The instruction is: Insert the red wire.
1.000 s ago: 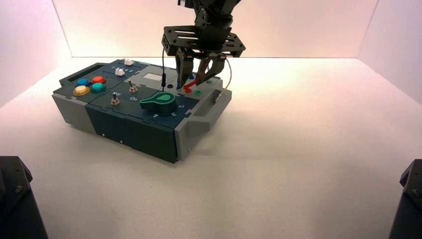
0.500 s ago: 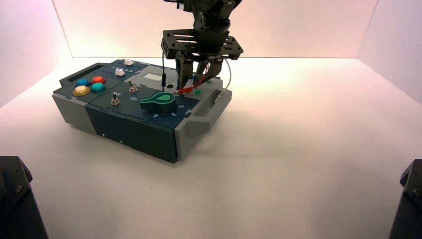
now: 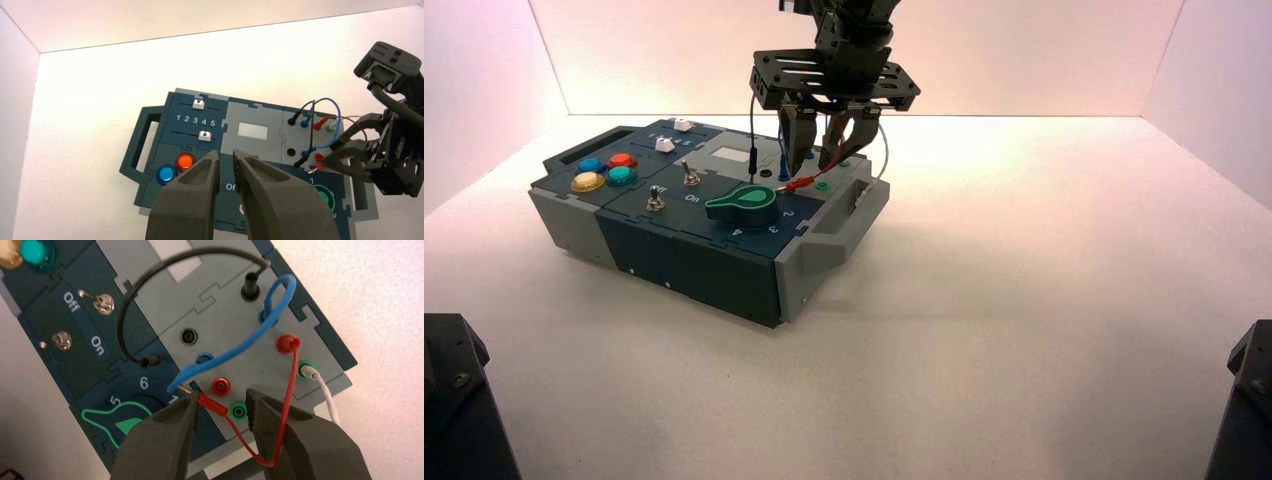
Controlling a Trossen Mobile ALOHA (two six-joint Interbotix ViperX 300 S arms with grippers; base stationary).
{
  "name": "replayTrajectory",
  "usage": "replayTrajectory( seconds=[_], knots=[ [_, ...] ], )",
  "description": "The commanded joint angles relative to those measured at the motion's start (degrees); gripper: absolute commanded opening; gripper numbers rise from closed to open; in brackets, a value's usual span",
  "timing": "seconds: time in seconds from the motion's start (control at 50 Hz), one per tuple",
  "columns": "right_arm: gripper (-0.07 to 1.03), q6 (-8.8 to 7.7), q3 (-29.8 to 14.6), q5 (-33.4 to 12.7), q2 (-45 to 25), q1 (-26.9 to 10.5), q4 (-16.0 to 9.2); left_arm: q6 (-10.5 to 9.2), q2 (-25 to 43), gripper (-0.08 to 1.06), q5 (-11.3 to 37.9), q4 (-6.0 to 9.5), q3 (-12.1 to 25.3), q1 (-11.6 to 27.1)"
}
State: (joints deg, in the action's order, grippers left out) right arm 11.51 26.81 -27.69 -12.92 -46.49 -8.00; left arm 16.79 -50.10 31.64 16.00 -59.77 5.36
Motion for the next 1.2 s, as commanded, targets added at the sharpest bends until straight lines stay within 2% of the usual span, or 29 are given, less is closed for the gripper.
replayTrajectory(
  seconds=[0.02, 0.78, 0.94, 1.2],
  knots=[
    [0.5, -0.18, -1.1, -0.3, 1.8, -0.1, -0.3, 0.09, 0.2, 0.17, -0.5, -0.09, 1.7, -0.1],
    [0.5, -0.35, -1.1, -2.0, 1.1, -1.1, -1.1, 0.09, 0.1, 0.17, -0.5, -0.09, 1.8, -0.2],
    [0.37, -0.44, -1.2, -2.0, 0.7, -1.1, -1.1, 0.09, 0.0, 0.17, -0.5, 0.0, 1.8, -0.1],
    [0.28, -0.53, -1.4, -2.0, 0.4, -1.1, -1.1, 0.09, -0.1, 0.17, -0.4, 0.0, 1.8, -0.1]
  ],
)
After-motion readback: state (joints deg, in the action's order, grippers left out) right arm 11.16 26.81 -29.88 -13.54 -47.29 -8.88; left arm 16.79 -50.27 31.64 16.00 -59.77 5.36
